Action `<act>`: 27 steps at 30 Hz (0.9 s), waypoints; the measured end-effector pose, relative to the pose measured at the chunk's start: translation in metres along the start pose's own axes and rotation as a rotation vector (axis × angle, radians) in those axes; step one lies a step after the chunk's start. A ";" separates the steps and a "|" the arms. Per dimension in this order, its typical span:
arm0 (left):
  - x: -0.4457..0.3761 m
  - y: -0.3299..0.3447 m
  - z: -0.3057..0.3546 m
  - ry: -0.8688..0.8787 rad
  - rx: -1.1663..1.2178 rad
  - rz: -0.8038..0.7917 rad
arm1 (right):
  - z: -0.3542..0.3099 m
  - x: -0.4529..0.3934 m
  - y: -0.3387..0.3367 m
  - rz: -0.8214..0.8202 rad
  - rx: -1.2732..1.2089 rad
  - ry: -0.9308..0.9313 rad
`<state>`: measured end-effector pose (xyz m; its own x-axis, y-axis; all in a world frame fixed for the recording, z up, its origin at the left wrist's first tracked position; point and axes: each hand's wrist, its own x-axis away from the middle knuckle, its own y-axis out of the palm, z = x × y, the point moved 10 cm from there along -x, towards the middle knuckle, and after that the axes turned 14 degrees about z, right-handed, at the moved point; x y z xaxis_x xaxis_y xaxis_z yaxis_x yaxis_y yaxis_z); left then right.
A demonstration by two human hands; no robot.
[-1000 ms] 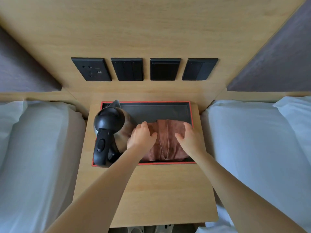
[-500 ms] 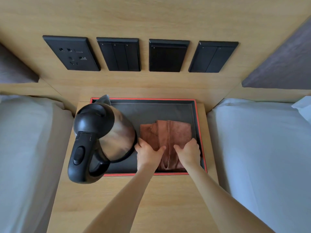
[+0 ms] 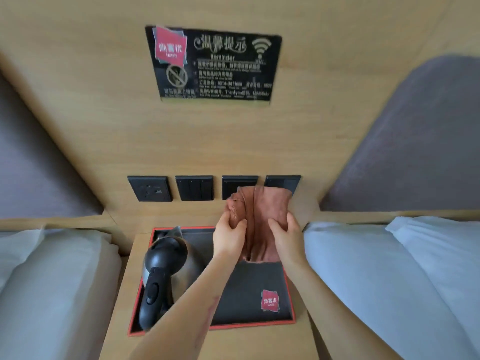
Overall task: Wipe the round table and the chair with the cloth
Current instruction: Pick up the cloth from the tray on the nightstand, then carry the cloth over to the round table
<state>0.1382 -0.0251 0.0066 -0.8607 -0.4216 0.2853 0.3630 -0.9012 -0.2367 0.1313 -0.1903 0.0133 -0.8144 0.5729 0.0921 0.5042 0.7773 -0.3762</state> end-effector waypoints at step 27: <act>0.206 -0.190 0.424 0.867 0.564 0.128 | -0.429 0.149 -0.211 0.143 -0.728 -0.741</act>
<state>0.0436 0.0168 0.5044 -0.6841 -0.5022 -0.5290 0.3920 -0.8647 0.3141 0.0272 -0.1575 0.5021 -0.5816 0.5600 -0.5900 0.4598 0.8246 0.3294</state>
